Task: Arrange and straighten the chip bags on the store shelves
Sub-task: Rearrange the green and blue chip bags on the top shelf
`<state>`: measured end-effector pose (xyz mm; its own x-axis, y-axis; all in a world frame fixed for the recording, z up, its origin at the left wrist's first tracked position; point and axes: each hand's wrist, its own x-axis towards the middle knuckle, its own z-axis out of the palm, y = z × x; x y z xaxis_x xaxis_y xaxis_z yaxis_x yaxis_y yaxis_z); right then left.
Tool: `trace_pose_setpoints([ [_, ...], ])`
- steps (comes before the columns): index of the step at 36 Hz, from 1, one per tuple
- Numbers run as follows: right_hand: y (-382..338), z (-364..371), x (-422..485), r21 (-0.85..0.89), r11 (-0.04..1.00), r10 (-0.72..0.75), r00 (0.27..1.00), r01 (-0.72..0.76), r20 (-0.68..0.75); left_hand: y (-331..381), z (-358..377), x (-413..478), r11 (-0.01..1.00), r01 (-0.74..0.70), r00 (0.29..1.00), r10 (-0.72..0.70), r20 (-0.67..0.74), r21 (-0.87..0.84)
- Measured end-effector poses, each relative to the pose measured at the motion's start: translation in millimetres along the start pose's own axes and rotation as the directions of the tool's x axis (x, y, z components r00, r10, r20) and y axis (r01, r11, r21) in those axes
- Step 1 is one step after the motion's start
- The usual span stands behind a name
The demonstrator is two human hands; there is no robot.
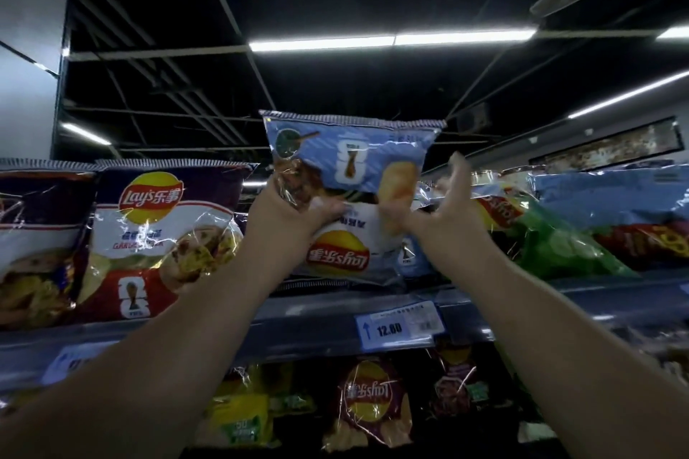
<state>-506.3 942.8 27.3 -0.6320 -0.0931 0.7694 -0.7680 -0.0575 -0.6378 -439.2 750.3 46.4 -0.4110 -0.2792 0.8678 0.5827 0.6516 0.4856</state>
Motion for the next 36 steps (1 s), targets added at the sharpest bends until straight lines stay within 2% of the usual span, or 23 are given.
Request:
trace_pose_setpoints([
  [2,14.4,9.9,-2.6,0.011,0.990,0.133,0.974,-0.137,0.183,0.0,4.7,-0.7,0.999,0.017,1.000,-0.018,-0.011,-0.043],
  [4,28.9,18.0,-2.6,-0.097,0.983,0.176,0.950,-0.155,0.260,0.2,8.5,-3.2,0.997,0.024,0.999,-0.025,-0.023,-0.079],
  [7,41.3,20.6,1.4,-0.155,0.981,0.146,0.962,-0.113,0.228,-5.0,10.3,-4.6,0.991,0.084,0.996,-0.086,-0.015,-0.104],
  [11,45.0,16.7,0.0,-0.132,0.990,0.054,0.996,-0.044,0.074,-17.9,7.4,-3.0,0.972,0.160,0.987,-0.153,0.055,-0.173],
  [13,46.5,16.7,-0.4,-0.234,0.972,-0.015,1.000,0.018,0.014,-19.1,5.1,-2.4,0.989,0.144,0.987,-0.145,-0.069,-0.012],
  [15,44.2,16.8,0.3,-0.461,0.881,-0.127,0.992,0.102,-0.023,-16.1,0.9,-5.2,0.955,-0.003,0.985,0.054,-0.164,0.295],
  [16,42.1,16.0,2.0,-0.597,0.788,-0.207,0.978,0.147,-0.032,-12.4,-1.6,-7.8,0.880,-0.122,0.963,0.216,-0.158,0.459],
  [17,37.7,14.1,2.9,-0.707,0.682,-0.297,0.954,0.187,-0.034,-10.2,-3.9,-8.3,0.759,-0.243,0.917,0.383,-0.112,0.604],
  [19,26.8,9.8,5.7,-0.852,0.480,-0.403,0.915,0.209,-0.003,-4.3,-6.4,-7.6,0.467,-0.423,0.797,0.599,0.074,0.777],
  [21,13.3,7.4,7.0,-0.938,0.274,-0.431,0.899,0.214,0.079,2.8,-5.0,-7.0,0.225,-0.566,0.690,0.656,0.305,0.793],
  [23,-1.6,7.4,7.2,-0.958,0.129,-0.433,0.883,0.258,0.179,10.8,-0.7,-5.4,0.032,-0.638,0.620,0.613,0.489,0.770],
  [25,-13.4,8.2,7.0,-0.940,0.077,-0.442,0.856,0.333,0.268,17.0,5.8,-3.9,-0.046,-0.632,0.675,0.459,0.578,0.773],
  [26,-18.0,7.7,7.1,-0.927,0.067,-0.461,0.835,0.370,0.300,16.9,9.0,-2.1,-0.026,-0.625,0.714,0.385,0.585,0.780],
  [27,-21.4,6.7,7.3,-0.914,0.071,-0.486,0.814,0.400,0.319,15.8,11.0,-0.5,0.046,-0.618,0.749,0.337,0.570,0.785],
  [29,-24.4,4.3,7.7,-0.895,0.117,-0.548,0.780,0.429,0.302,12.9,9.6,1.4,0.265,-0.586,0.803,0.319,0.504,0.766],
  [31,-21.6,2.5,7.6,-0.890,0.213,-0.641,0.745,0.403,0.184,9.8,5.3,3.4,0.473,-0.530,0.846,0.349,0.402,0.704],
  [33,-17.2,-0.3,4.9,-0.835,0.391,-0.689,0.725,0.386,0.013,7.3,0.9,5.5,0.634,-0.440,0.897,0.348,0.275,0.636],
  [34,-15.4,-2.4,2.5,-0.775,0.512,-0.647,0.760,0.370,-0.064,6.2,-0.6,5.3,0.715,-0.387,0.921,0.328,0.209,0.583],
  [36,-10.9,-5.0,-2.2,-0.585,0.758,-0.429,0.896,0.288,-0.116,2.3,-2.6,3.6,0.874,-0.262,0.965,0.245,0.096,0.409],
])
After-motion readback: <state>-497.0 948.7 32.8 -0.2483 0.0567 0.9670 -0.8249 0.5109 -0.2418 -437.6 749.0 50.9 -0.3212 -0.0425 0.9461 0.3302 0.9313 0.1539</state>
